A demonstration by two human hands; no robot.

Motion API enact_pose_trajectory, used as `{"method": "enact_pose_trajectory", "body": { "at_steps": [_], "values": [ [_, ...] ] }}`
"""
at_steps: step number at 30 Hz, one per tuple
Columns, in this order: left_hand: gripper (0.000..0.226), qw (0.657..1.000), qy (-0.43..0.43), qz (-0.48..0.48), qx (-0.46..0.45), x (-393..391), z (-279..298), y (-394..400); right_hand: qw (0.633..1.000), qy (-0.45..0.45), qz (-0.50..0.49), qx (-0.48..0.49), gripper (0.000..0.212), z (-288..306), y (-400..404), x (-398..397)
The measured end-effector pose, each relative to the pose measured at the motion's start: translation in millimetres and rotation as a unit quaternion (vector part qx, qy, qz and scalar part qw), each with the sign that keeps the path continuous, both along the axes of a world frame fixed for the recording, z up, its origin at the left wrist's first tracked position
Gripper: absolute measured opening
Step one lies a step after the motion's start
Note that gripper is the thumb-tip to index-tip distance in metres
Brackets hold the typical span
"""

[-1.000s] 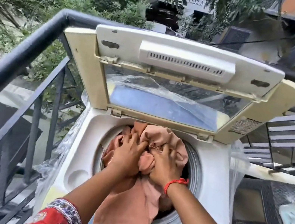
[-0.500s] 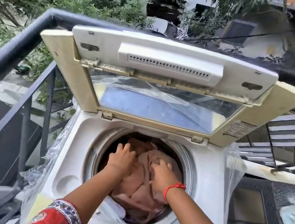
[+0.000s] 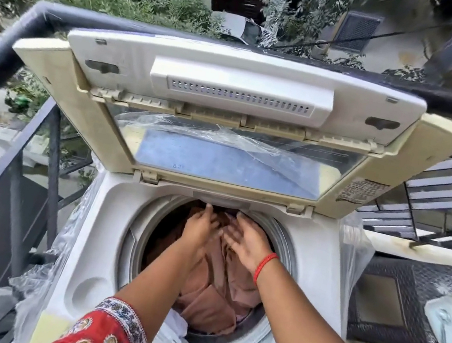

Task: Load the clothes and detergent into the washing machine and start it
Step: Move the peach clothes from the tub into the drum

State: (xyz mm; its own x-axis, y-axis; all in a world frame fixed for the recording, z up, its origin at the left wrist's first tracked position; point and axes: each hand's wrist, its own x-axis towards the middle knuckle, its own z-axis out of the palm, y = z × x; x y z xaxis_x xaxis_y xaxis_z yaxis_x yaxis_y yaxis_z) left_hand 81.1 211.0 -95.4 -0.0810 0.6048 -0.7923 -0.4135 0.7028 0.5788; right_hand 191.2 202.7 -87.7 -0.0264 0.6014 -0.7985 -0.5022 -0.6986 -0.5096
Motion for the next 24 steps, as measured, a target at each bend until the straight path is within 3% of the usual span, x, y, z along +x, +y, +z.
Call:
{"method": "enact_pose_trajectory", "body": {
  "at_steps": [4, 10, 15, 24],
  "values": [
    [0.045, 0.986, -0.120, 0.117, 0.023, 8, 9, 16, 0.982, 0.111, -0.153, -0.010, 0.010, 2, 17, -7],
    [0.028, 0.970, -0.140, 0.200, 0.019, 9, 11, 19, 0.972, 0.114, -0.206, -0.024, 0.017, 8, 22, -18],
    [0.029, 0.965, -0.167, 0.204, 0.012, 9, 12, 20, 0.964, 0.112, -0.239, -0.036, 0.019, 12, 23, -22],
    [0.064, 0.949, -0.237, 0.199, -0.056, -13, 5, -4, 0.961, 0.115, -0.245, -0.063, 0.026, 4, -3, -17]
  ]
}}
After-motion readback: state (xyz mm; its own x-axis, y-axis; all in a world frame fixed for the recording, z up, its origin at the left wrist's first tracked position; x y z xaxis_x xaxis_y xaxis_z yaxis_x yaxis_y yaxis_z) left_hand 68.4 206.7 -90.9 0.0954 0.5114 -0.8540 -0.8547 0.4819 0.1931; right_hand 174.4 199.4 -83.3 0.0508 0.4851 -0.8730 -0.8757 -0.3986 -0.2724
